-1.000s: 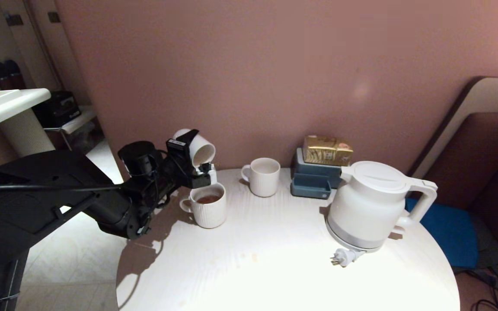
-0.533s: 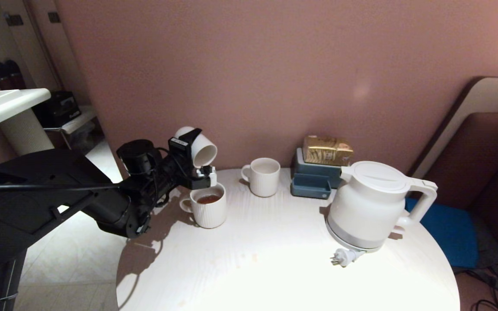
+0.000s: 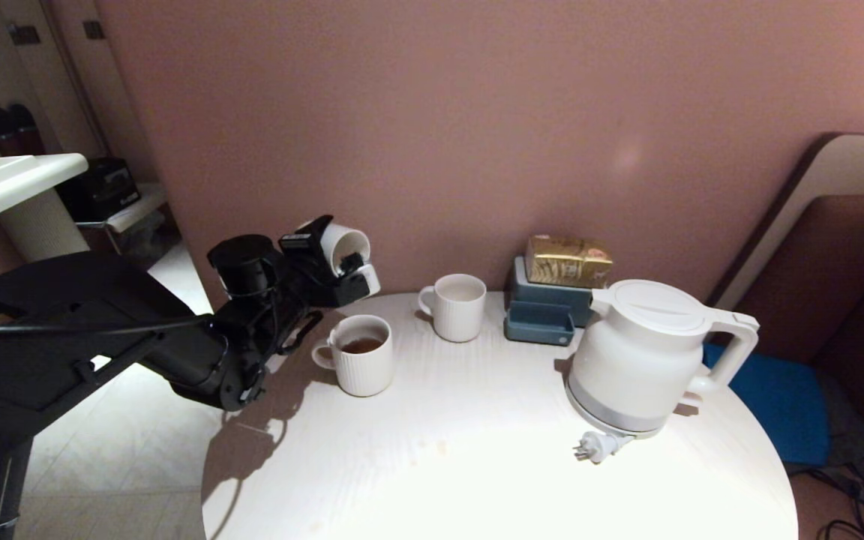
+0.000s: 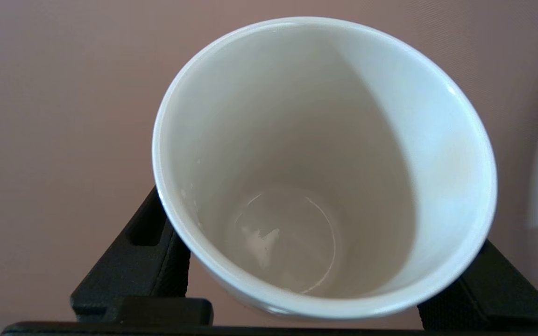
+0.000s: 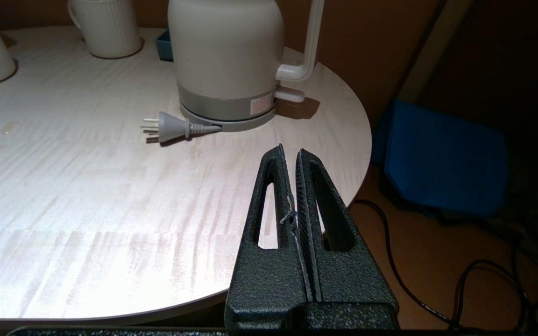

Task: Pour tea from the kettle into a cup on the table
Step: Pour water into another cup, then put the cup down on the table

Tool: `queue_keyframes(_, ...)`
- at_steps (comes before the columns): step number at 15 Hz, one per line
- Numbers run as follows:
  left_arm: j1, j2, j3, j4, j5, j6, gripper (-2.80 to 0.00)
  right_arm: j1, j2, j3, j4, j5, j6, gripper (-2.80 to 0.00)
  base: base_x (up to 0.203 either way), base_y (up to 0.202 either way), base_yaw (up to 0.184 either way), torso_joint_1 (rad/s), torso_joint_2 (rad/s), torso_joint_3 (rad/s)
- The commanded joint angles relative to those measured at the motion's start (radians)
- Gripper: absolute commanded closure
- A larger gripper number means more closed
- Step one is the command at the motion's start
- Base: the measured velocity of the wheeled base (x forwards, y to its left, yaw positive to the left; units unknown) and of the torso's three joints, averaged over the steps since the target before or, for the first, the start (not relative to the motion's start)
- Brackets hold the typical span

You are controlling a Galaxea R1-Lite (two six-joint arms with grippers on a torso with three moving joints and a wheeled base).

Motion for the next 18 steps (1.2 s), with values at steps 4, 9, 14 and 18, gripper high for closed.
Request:
queue_keyframes(4, -0.002, -0.086, 0.0, 0.134, 0.124, -0.367, 0.0, 0.0, 0.001, 0.0, 0.0, 0.0, -0.001, 0.0, 0.0, 0.0, 0.0, 0.0, 0.0, 0.0)
queue_keyframes(9, 0.01, -0.157, 0.008, 0.331, 0.202, -0.863, 0.0, 0.0, 0.001, 0.0, 0.0, 0.0, -0.001, 0.0, 0.0, 0.0, 0.0, 0.0, 0.0, 0.0)
queue_keyframes(14, 0.014, -0.329, 0.21, 0.475, 0.207, -1.259, 0.0, 0.0, 0.001, 0.0, 0.0, 0.0, -0.002, 0.0, 0.0, 0.0, 0.0, 0.0, 0.0, 0.0)
queue_keyframes(18, 0.012, -0.463, 0.455, 0.475, 0.205, -1.36, 0.0, 0.0, 0.001, 0.001, -0.001, 0.0, -0.002, 0.0, 0.0, 0.0, 0.0, 0.0, 0.0, 0.0)
